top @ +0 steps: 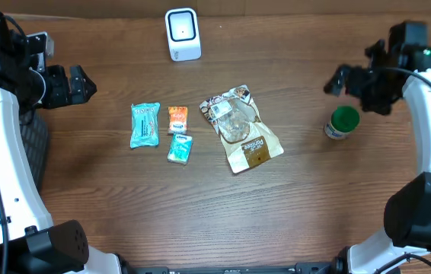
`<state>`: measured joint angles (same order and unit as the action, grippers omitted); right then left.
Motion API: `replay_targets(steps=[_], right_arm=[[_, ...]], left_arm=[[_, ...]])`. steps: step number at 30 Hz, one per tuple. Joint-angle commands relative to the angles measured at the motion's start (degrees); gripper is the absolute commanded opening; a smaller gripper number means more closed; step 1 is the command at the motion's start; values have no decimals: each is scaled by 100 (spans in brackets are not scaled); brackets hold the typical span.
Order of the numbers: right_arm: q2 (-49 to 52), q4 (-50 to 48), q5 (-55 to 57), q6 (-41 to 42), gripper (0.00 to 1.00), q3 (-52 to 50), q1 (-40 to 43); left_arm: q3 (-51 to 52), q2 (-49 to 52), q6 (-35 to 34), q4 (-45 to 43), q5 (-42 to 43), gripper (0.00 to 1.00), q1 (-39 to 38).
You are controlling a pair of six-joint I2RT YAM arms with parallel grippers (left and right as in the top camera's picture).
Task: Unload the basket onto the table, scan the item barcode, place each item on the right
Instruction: 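Move the jar to the right side of the table and release it, then move the right gripper to the blue Kleenex pack and grasp it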
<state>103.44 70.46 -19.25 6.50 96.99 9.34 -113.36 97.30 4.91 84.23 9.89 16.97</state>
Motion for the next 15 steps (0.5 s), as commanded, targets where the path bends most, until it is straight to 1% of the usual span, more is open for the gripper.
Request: replay_targets(steps=[1,3,5,7,8,11,13,15], right_arm=[[-50,-195,-2577,225,100,155,-166],[-42,-417,-2802,232,100,136,-389],[-39,-634,-2636,238,100,122,-807],[-37,-791,-2323,398,100,72,-1200],[-33,-892,-1974,627,99,26,-1515],[24,-1169,-835,1458,92,-146,-2400],[81,-1412,-289,2039,80,-319,-2944],[199,-1617,90,2461,73,-435,-3445]], left_arm=[[-72,-22,109,-11,66,100,-11],[-72,-22,109,-9,66,100,-11],[-72,-22,109,-11,66,100,-13],[-72,-22,109,-9,63,99,-13],[-72,-22,109,-11,66,99,-13],[-72,-22,109,-11,63,99,-11],[-72,-22,109,-9,66,100,-11],[-72,-22,109,-11,66,100,-11]])
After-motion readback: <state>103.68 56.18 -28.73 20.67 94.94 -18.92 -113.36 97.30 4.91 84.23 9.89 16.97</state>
